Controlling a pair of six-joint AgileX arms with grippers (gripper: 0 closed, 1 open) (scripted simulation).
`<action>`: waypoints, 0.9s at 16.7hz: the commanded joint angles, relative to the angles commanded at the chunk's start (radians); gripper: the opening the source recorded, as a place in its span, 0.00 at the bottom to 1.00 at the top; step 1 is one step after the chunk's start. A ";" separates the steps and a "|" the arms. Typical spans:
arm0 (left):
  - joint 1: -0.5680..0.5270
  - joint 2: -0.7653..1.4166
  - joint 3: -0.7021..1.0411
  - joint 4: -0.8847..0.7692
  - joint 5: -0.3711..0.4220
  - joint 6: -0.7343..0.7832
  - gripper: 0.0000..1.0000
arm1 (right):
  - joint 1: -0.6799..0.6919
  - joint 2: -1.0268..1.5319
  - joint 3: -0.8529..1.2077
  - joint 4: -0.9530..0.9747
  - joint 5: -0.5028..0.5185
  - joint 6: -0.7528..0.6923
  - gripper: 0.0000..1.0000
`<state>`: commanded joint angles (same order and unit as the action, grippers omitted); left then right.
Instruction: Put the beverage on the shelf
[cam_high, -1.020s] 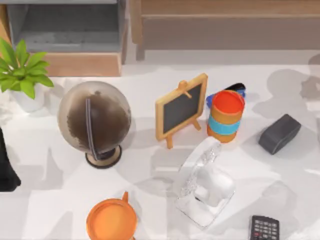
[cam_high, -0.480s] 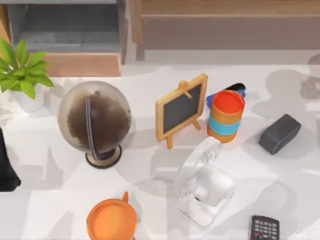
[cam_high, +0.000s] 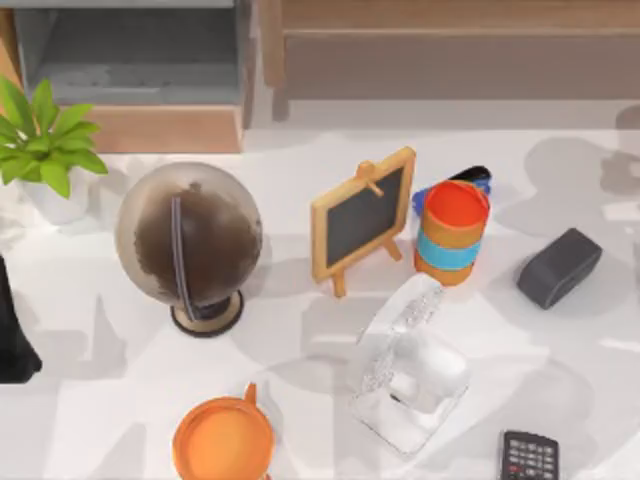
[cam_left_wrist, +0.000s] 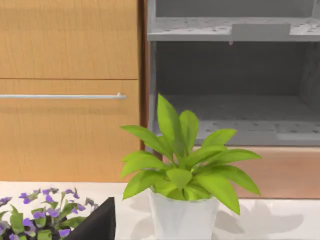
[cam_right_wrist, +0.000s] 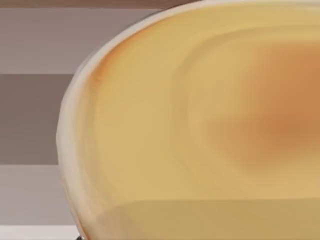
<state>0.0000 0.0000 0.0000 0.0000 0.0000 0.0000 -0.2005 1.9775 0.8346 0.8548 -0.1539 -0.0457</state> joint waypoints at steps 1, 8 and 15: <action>0.000 0.000 0.000 0.000 0.000 0.000 1.00 | -0.004 -0.017 0.007 -0.006 -0.001 0.000 0.00; 0.000 0.000 0.000 0.000 0.000 0.000 1.00 | -0.054 -0.178 0.061 -0.227 -0.012 -0.009 0.00; 0.000 0.000 0.000 0.000 0.000 0.000 1.00 | -0.066 -0.296 0.258 -0.555 -0.014 -0.012 0.00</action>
<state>0.0000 0.0000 0.0000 0.0000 0.0000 0.0000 -0.2661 1.6813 1.0924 0.2998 -0.1678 -0.0574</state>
